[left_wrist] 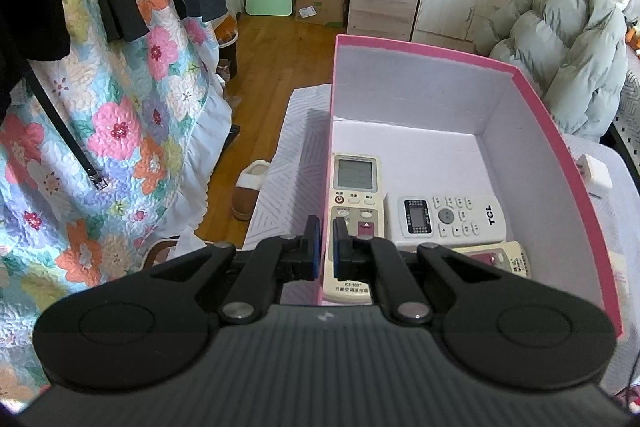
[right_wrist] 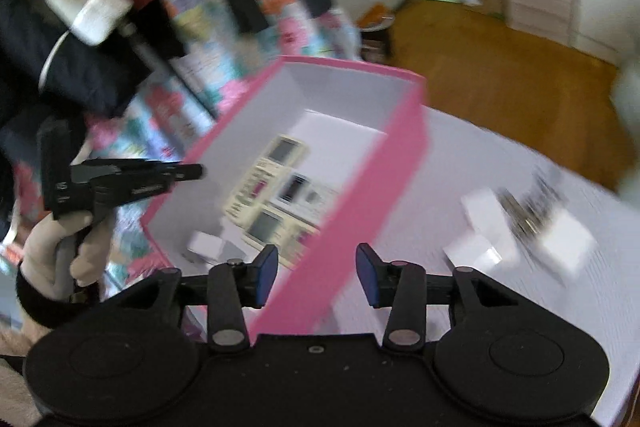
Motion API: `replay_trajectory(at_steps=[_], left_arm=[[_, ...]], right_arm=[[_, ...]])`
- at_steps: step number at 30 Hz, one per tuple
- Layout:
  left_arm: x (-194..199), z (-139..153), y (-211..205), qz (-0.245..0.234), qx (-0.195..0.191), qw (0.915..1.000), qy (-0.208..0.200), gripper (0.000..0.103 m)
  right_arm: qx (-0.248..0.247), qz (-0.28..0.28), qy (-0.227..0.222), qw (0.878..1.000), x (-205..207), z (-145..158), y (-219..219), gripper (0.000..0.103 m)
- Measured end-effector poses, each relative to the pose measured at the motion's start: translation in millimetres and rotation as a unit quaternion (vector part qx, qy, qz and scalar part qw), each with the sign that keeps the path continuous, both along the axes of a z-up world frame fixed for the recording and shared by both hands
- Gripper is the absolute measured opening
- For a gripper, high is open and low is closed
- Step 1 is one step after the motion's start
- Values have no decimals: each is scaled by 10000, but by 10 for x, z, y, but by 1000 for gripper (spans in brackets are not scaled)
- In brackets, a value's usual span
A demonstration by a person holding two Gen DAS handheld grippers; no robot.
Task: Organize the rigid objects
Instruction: 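Move the right gripper to the table and grasp the cream remote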
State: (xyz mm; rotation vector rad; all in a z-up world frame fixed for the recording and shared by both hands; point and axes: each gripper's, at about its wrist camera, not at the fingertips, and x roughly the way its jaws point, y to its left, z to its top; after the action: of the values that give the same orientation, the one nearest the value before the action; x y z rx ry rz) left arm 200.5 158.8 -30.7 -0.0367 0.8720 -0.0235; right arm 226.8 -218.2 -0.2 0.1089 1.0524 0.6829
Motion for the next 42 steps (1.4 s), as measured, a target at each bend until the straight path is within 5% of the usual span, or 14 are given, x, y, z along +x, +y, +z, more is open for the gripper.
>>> replay_trajectory(at_steps=[8,15,26,42], left_arm=[[27,5,39,123,-154,9998,85,5],[36,22,23,218,-181,9995,134,5],[42,52,39,343,-250,9990,152,5],[44,100,-34,489,-41,9988,45,5]], right_arm=[[-624,-1634,-11,9846,-417,-590,-568,59],[-1000,-2222,544,9683,-458,-1198,-670,63],[-1481,-2049,-177,9673,-387,-1340,-377,71],[-1004,-1971,-569,9736,-330,-1171,-400,62]])
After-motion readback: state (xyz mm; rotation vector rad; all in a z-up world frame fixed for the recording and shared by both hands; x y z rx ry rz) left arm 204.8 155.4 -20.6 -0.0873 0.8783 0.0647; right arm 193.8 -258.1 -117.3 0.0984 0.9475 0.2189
